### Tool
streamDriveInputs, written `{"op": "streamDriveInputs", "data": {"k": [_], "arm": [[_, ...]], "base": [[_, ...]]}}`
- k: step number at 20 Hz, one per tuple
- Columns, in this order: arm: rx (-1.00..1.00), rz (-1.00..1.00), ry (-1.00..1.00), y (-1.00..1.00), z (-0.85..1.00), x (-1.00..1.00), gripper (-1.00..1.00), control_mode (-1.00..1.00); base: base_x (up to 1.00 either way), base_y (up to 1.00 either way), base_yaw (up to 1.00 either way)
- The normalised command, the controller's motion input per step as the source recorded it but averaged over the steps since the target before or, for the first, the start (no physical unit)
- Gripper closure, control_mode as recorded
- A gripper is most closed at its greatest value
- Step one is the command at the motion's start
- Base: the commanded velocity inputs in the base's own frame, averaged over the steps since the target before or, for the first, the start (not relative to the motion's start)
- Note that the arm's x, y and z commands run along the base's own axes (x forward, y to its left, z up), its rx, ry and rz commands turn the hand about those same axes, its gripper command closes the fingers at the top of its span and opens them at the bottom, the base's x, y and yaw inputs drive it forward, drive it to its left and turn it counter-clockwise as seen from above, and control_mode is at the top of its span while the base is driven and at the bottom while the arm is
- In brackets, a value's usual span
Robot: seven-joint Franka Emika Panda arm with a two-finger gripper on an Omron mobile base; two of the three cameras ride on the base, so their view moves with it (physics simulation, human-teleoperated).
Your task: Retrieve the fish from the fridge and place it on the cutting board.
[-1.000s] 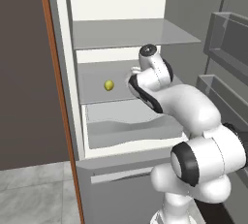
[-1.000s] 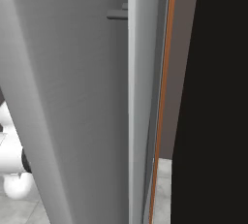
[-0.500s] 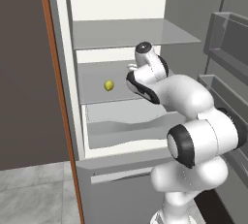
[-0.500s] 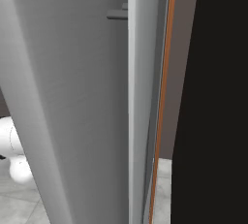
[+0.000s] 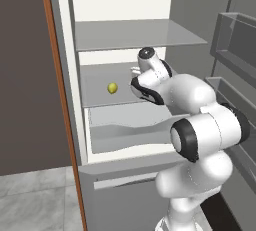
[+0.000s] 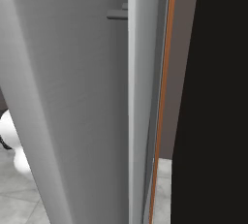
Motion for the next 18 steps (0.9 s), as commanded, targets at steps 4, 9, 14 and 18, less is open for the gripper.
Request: {"op": "streamDriveInputs", "data": {"k": [4, 9, 14, 18], "arm": [[0.01, 0.00, 0.00, 0.00, 0.00, 0.49, -1.00, -1.00], [0.00, 0.00, 0.00, 0.00, -0.05, 0.51, -1.00, -1.00], [0.00, 0.00, 0.00, 0.00, -0.35, 0.37, -1.00, -1.00], [0.00, 0.00, 0.00, 0.00, -0.26, 0.33, -1.00, -1.00]], "base": [[0.00, 0.00, 0.00], [0.00, 0.00, 0.00], [0.00, 0.00, 0.00], [0.00, 0.00, 0.00]]}}
